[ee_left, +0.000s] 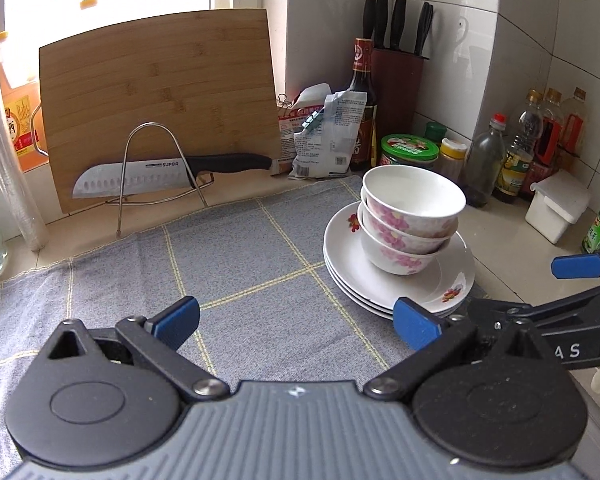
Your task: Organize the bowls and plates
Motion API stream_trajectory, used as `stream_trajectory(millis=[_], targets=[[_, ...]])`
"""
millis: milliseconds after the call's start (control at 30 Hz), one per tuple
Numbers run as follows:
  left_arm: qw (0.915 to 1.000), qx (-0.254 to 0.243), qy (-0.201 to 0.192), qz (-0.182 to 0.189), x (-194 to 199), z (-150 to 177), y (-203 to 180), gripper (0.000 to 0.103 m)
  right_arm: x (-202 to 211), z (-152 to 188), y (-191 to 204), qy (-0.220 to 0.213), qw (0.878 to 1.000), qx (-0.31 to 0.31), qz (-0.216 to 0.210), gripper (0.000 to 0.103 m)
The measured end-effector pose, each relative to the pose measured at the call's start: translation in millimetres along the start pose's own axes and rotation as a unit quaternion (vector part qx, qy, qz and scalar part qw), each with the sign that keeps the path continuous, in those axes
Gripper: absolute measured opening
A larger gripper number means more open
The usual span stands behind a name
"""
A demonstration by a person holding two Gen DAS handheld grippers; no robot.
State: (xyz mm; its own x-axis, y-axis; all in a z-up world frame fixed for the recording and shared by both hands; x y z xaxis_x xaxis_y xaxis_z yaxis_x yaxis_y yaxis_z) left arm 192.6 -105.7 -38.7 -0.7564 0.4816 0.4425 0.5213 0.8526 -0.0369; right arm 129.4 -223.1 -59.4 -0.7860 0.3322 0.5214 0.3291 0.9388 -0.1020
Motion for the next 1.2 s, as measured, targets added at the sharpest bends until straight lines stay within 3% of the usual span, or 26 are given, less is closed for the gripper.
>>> stream_trajectory(millis=[500,1200], targets=[[0.9997,-0.023,-0.01,-0.007,33,-13,-10,0.102,34,-7,-6,-0.019,0.999,-0.033,0.018,0.103],[0.9996,-0.024,-0.013,-0.012,34,-19,-11,0.102,34,-13,-9,-0.02,0.999,-0.031,0.027,0.103]])
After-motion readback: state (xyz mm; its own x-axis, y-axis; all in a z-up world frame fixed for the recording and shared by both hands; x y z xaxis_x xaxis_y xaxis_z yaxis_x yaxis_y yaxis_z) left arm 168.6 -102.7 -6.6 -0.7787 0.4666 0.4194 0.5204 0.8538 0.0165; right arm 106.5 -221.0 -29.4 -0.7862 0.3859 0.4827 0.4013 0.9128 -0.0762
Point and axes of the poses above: each gripper's, at about its wrist camera, not at the fingertips, and x roughly against the way its jaws point, y to its left, z to its underside, the point moved 6 cm from there along -x, roughly the way its jaws point, and after that the axes turned 14 degrees about -y, right-handed, at the moved point
